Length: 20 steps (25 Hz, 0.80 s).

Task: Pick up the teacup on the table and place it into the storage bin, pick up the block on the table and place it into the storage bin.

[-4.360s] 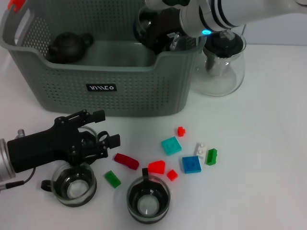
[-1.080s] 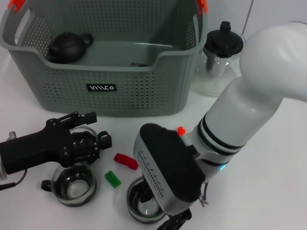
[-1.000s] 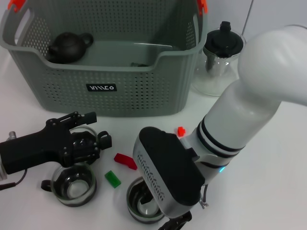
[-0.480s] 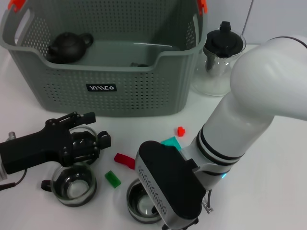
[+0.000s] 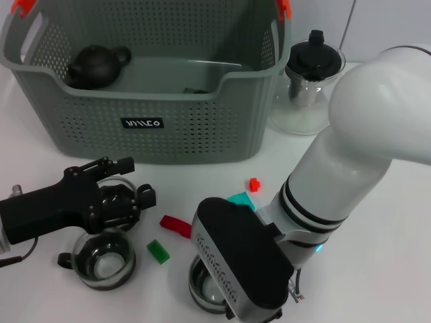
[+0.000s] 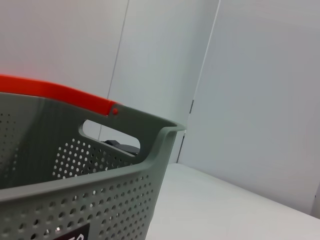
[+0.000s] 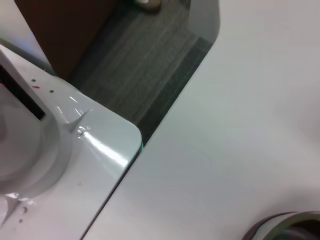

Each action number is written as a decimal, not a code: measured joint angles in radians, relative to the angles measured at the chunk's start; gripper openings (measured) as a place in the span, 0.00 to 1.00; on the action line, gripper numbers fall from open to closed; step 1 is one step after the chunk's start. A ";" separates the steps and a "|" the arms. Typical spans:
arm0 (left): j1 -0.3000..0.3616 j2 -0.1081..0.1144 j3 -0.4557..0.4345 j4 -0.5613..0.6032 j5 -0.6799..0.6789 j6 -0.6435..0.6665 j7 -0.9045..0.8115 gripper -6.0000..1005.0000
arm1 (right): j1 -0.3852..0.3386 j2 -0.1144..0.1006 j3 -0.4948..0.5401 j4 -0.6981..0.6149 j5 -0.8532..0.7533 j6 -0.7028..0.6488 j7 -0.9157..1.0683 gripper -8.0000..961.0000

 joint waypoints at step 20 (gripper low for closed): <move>0.023 0.002 -0.010 0.008 0.001 0.005 0.007 0.84 | -0.190 -0.010 0.769 -0.289 0.015 -0.508 -0.092 0.07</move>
